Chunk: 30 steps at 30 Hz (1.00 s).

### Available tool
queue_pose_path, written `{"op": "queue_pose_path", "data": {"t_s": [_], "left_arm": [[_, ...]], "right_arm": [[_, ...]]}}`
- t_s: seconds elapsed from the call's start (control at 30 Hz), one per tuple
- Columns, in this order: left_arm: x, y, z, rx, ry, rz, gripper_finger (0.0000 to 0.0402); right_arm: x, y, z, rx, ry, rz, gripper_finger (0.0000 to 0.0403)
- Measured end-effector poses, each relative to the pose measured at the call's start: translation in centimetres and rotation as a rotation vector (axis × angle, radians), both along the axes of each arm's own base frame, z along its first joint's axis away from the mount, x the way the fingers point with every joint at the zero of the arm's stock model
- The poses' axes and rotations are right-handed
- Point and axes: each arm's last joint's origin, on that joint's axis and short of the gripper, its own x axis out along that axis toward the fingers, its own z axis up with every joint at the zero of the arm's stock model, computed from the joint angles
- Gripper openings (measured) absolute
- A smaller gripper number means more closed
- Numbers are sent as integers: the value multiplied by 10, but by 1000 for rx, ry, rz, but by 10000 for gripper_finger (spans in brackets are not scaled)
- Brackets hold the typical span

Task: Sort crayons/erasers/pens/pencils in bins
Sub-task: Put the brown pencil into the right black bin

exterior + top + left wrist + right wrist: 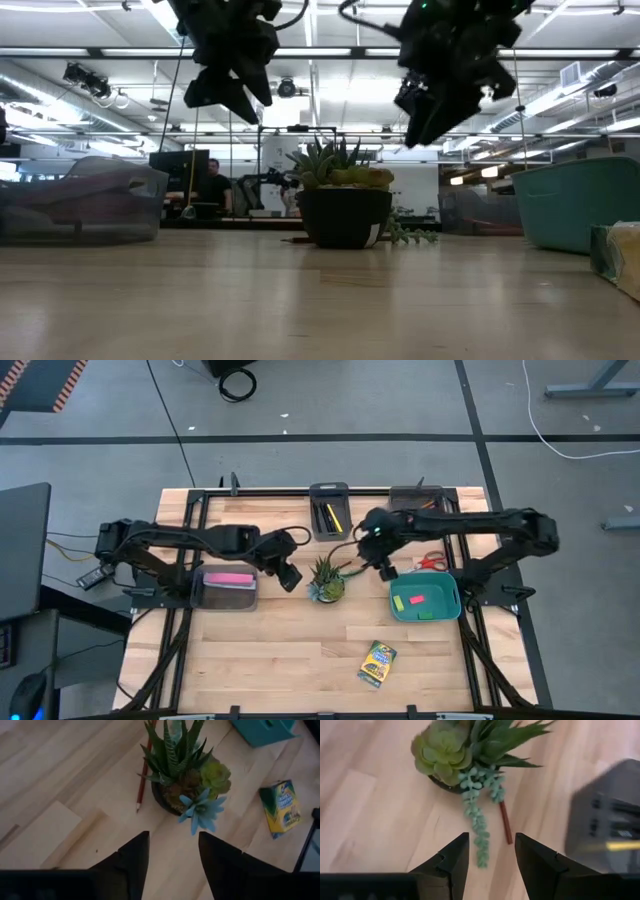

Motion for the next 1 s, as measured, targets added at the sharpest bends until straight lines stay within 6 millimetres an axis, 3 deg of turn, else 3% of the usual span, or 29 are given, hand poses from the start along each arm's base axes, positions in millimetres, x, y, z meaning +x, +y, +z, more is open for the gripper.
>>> {"op": "queue_pose_path", "data": {"t_s": [0.17,0.47,0.67,1.0], "left_arm": [[-2,-2,4,-9,-19,26,164],[-17,-4,22,-20,-66,39,156],[-34,-4,38,-9,-95,54,153],[-61,-2,60,46,-160,124,132]], "right_arm": [[25,0,-26,-15,107,3,164],[76,-25,-21,24,149,-76,164],[77,-30,-34,53,195,-18,164],[79,-35,-74,26,275,-11,164]]}}
